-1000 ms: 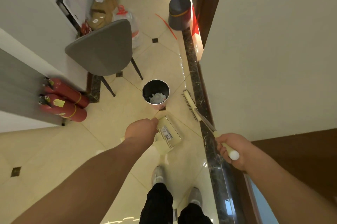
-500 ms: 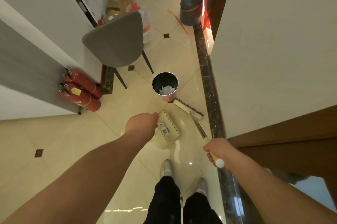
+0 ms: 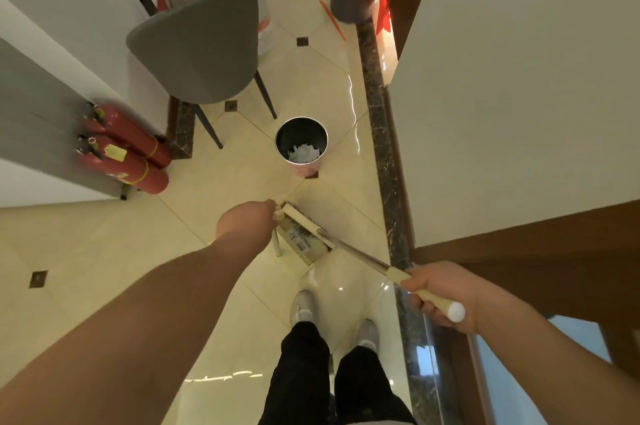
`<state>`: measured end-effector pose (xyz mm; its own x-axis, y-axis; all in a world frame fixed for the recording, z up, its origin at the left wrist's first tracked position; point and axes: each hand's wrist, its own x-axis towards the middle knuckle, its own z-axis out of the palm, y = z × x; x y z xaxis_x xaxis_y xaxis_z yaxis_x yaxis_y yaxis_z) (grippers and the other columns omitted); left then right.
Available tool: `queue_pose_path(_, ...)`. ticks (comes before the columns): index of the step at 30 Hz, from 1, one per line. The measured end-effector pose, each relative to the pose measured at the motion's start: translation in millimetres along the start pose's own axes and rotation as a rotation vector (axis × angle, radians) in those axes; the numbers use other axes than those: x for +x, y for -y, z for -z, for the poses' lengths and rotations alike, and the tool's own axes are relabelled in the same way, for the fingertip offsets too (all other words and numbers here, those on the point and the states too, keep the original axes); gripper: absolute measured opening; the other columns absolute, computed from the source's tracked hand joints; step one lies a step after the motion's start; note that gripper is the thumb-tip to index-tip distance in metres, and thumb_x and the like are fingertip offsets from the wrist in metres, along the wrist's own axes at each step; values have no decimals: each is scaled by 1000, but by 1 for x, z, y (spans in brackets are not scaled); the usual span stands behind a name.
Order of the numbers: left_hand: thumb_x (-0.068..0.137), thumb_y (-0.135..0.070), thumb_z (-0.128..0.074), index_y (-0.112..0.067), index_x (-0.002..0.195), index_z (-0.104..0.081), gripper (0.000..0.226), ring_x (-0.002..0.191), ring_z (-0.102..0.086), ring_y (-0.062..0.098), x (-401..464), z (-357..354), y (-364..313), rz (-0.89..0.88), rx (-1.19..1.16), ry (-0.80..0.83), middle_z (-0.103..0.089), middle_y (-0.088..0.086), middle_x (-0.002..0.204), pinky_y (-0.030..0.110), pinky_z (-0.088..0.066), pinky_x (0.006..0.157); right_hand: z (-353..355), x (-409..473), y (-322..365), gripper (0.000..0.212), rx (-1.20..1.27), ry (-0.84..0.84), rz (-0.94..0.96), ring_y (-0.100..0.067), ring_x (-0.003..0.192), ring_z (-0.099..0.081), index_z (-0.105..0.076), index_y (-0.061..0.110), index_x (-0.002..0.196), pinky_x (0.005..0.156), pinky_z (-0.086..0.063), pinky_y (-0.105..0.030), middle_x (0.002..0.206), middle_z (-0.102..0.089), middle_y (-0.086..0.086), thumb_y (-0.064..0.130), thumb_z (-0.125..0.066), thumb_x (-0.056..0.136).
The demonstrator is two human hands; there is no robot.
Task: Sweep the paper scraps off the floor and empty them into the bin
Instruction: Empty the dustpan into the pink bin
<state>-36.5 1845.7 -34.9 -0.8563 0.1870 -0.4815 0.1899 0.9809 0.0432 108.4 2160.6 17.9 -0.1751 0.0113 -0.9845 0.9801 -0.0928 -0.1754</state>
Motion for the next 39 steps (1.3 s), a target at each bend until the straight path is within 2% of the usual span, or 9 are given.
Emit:
queue_pose_path(5, 99, -40, -54, -29, 121, -57, 25, 92, -65, 26, -20, 9, -4, -19, 6, -15, -66, 0, 98, 36, -57, 75, -19, -5, -4, 29, -88, -83, 77, -18, 52, -53, -60, 0, 119, 42, -43, -26, 80, -61, -17, 4, -64, 91)
queue_pose_path(9, 100, -39, -52, -31, 131, -53, 32, 99, -65, 26, -41, 32, -4, -27, 37, -46, -67, -1, 108, 32, -52, 73, -21, -10, 5, 20, 168, -156, 113, -17, 42, -53, -57, -3, 113, 33, -42, -19, 82, -57, -18, 1, -59, 94)
queue_pose_path(15, 100, -41, -51, -32, 127, -54, 29, 97, -64, 25, -82, 80, -5, -18, 83, -153, -65, -1, 105, 32, -44, 65, -2, -21, 23, 13, 493, -27, 177, -12, 36, -53, -56, 2, 105, 34, -47, -20, 70, -55, -12, 5, -57, 93)
queue_pose_path(19, 99, -44, -53, -29, 117, -54, 24, 81, -63, 22, -112, 127, -9, -59, 195, -220, -64, -4, 90, 33, -48, 56, -5, -24, 38, 11, 682, 104, 207, -10, 33, -51, -52, 6, 101, 33, -47, -19, 58, -53, -9, 6, -57, 91)
queue_pose_path(21, 98, -45, -55, -29, 113, -55, 22, 77, -63, 21, -126, 156, -13, -70, 238, -257, -63, -5, 85, 36, -55, 60, -11, -28, 43, 13, 708, 133, 228, -9, 33, -51, -52, 10, 101, 32, -46, -18, 58, -52, -6, 7, -58, 90)
queue_pose_path(27, 98, -35, -60, -26, 114, -55, 18, 71, -61, 18, -156, 218, -39, -176, 462, -339, -59, -5, 81, 32, -51, 52, -36, -48, 45, 14, 735, 204, 292, -9, 32, -51, -53, 10, 104, 33, -45, -16, 67, -51, -5, 7, -59, 91)
queue_pose_path(31, 95, -15, -62, -18, 128, -45, 38, 71, -60, 27, -160, 207, -53, -371, 705, -326, -59, 6, 87, 36, -46, 51, -44, -58, 40, 25, 722, 196, 311, -10, 35, -53, -57, 9, 113, 35, -47, -18, 69, -55, -8, 6, -61, 89)
queue_pose_path(35, 94, -12, -62, -8, 123, -46, 33, 64, -46, 28, -156, 192, -49, -535, 907, -282, -53, 10, 79, 39, -40, 59, -46, -67, 36, 32, 695, 189, 333, -9, 38, -56, -59, 12, 119, 36, -48, -19, 84, -61, -9, 6, -62, 87)
queue_pose_path(39, 93, -10, -63, -4, 124, -46, 35, 71, -52, 31, -152, 192, -56, -569, 994, -275, -58, 14, 86, 42, -48, 72, -44, -81, 32, 15, 657, 225, 361, -9, 37, -54, -59, 11, 103, 34, -44, -18, 54, -61, -6, 6, -59, 89)
